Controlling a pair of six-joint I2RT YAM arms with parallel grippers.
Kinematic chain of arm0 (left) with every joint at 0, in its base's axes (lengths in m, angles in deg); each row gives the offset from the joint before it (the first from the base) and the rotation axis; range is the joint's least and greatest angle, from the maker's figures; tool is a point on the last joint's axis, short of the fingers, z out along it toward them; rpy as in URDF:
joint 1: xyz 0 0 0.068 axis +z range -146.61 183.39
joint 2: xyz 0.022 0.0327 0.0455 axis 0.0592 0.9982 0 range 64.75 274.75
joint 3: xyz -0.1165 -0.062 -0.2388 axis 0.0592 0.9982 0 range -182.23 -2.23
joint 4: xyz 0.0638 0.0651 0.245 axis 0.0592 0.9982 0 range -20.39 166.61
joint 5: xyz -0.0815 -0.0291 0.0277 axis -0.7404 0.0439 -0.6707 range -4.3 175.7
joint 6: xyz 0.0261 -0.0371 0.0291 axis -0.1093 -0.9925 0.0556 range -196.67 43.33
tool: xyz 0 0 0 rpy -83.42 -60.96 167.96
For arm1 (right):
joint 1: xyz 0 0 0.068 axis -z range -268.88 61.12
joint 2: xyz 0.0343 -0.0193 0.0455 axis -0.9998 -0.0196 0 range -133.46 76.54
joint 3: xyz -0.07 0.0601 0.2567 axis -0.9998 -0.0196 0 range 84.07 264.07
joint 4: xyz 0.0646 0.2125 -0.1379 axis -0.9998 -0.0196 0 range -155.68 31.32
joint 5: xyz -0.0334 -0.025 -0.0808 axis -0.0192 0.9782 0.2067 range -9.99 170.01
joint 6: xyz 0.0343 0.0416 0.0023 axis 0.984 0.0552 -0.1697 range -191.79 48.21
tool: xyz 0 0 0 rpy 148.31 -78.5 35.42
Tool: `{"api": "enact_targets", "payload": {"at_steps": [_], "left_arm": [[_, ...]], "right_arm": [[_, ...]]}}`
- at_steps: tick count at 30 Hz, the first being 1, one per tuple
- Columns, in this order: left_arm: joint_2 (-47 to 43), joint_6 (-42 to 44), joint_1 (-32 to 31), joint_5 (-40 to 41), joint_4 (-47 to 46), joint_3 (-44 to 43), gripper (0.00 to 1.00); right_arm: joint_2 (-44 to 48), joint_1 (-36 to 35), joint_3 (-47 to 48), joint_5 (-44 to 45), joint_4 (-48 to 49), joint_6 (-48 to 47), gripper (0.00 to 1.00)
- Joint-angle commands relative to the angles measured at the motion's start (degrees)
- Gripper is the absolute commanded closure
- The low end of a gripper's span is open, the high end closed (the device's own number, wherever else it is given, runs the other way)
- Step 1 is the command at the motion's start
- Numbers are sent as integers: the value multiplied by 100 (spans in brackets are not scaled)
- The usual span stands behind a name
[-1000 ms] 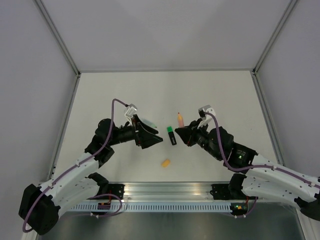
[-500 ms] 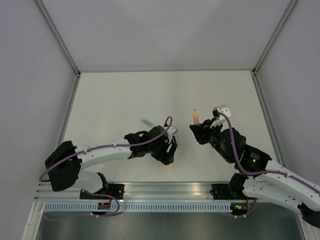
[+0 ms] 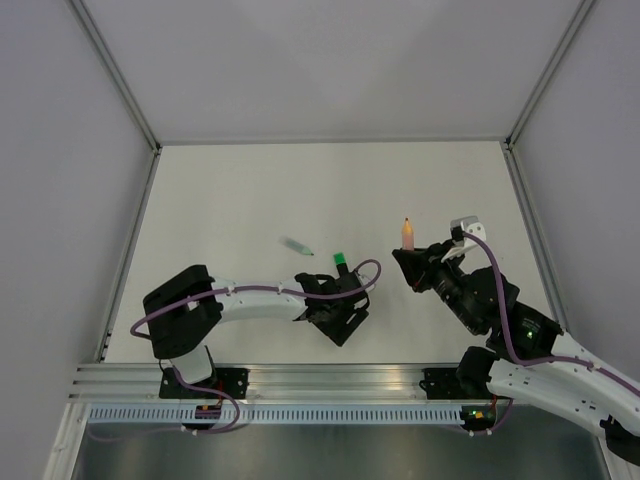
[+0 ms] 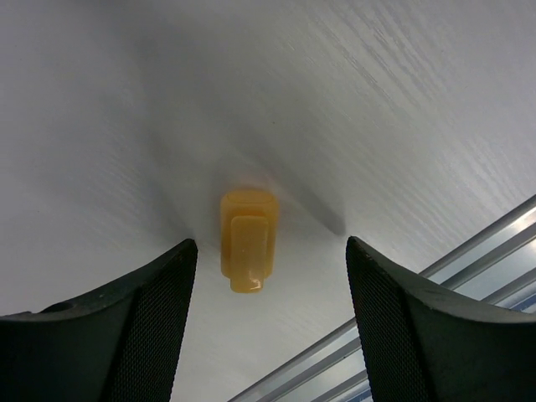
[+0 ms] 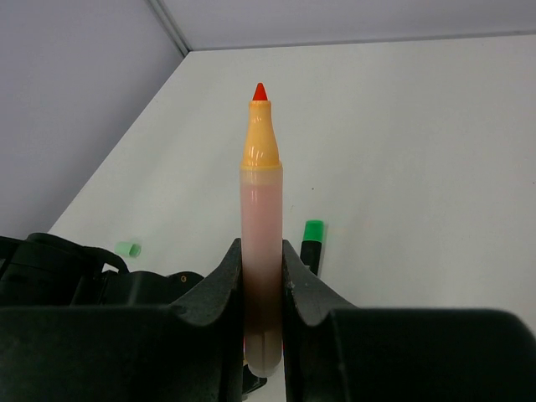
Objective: Insert the pens into the pen caps
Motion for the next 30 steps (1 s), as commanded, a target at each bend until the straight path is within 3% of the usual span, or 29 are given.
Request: {"api": "enact_targets", "payload": {"at_steps": [1, 13, 21, 25, 28, 30], "left_arm": [[103, 207, -28, 321, 286, -248, 24], [577, 181, -28, 383, 488, -345, 37], [709, 58, -19, 453, 480, -345, 71], [481, -12, 69, 322, 243, -275, 81], [218, -74, 218, 190, 58, -231, 97], [51, -135, 350, 251, 5, -222, 98]], "right_arm": [[136, 20, -47, 2, 30, -70, 100], [224, 20, -82, -33, 57, -70, 100], [189, 20, -91, -112, 100, -96, 100], [101, 20, -100, -200, 162, -114, 100], [5, 20, -118, -200, 215, -122, 100], [-40, 20, -135, -261, 267, -175, 100]]}}
